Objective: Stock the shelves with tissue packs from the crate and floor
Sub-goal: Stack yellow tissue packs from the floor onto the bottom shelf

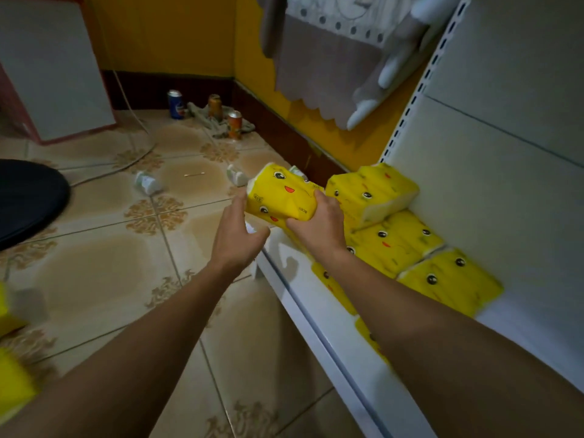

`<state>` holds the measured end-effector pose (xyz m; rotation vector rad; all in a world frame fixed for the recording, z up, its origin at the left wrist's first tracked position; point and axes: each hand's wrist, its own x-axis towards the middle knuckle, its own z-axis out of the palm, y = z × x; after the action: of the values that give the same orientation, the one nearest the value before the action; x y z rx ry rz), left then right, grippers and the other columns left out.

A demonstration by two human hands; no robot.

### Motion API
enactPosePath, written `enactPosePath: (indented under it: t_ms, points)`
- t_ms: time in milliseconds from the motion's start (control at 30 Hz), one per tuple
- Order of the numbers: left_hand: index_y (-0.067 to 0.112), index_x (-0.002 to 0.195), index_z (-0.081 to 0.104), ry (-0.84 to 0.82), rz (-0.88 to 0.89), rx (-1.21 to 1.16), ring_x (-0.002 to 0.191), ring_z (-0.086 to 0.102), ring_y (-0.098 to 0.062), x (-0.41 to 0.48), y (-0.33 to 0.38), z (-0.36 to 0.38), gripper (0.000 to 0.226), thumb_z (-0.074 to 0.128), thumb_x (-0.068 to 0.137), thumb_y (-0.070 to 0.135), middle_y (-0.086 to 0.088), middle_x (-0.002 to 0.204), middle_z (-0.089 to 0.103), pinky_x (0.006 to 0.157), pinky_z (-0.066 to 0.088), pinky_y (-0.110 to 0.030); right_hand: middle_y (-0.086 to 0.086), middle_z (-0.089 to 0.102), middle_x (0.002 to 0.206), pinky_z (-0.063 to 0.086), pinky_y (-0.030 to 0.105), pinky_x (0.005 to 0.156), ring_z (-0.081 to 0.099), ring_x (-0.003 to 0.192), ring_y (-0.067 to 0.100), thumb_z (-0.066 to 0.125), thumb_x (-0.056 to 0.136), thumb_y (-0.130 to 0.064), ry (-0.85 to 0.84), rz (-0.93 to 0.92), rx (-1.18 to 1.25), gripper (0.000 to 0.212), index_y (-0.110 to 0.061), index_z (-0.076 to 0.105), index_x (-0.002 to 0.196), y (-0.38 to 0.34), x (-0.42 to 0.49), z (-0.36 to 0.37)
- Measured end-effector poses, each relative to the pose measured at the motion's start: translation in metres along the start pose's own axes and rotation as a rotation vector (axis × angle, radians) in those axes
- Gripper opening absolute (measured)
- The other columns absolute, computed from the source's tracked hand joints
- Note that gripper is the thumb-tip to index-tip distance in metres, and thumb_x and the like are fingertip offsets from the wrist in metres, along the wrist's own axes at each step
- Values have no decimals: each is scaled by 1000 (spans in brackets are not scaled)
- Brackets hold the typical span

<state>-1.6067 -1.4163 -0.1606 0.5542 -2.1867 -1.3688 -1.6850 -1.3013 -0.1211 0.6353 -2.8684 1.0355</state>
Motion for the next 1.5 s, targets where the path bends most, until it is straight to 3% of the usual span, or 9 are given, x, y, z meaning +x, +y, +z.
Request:
enactPosePath:
  t_ms: [100,200,433,567,733,833,1000,1200,1500]
  points:
    - [23,144,27,-79,-5,21,128,42,-25,-7,-3,21,80,57,70,31,-4,142,41,103,40,-47,14,29,146,21,33,110,25,136,27,69,79,-28,43,56,-19,84,-7,23,146,18,-5,-5]
    - [17,145,25,-186,12,166,131,37,-27,-14,-8,35,76,62,79,24,-7,147,35,107,34,-41,15,29,145,19,31,110,25,135,29,69,80,-26,113,160,-4,83,-5,23,145,30,-7,-10]
    - [21,124,57,-521,212,559,127,40,-22,-31,-31,40,73,29,66,55,-2,137,50,106,29,-30,16,19,147,20,32,112,23,136,31,65,82,-28,64,231,92,86,-1,17,147,34,-9,-10]
    - [23,126,55,-530,236,617,129,38,-20,-30,-34,38,65,37,70,48,0,140,46,107,29,-31,17,19,146,20,32,112,24,135,32,61,85,-26,90,228,52,79,1,19,146,35,-6,-9]
    - [22,132,50,-564,285,645,134,35,-19,-35,-39,32,78,28,66,57,-1,145,41,109,28,-30,16,23,146,27,41,107,21,135,33,56,86,-41,143,252,-202,74,-7,26,144,31,-4,-7]
    - [22,131,50,-574,281,638,135,34,-18,-35,-40,25,68,36,69,48,-1,145,40,110,28,-31,16,19,149,26,43,106,19,136,33,58,84,-42,195,278,-273,74,-11,26,143,22,-4,-6]
    - [21,129,53,-536,256,656,130,41,-21,-38,-48,5,73,32,67,54,-4,139,48,106,32,-33,16,8,155,17,43,113,13,140,32,52,88,-33,194,-21,-365,74,-13,16,148,0,-9,1]
    - [26,138,41,-413,23,694,132,32,-21,-45,-69,-46,54,55,86,33,-1,145,40,109,30,-38,15,7,155,17,37,114,11,140,31,49,89,-25,24,-272,-401,70,-12,14,148,-31,-20,29]
    - [25,140,37,-286,-217,771,135,28,-22,-86,-116,-151,54,52,88,33,-2,147,35,110,29,-36,15,10,154,15,39,115,13,139,32,47,90,-20,-159,-340,-299,71,-11,10,149,-101,-40,117]
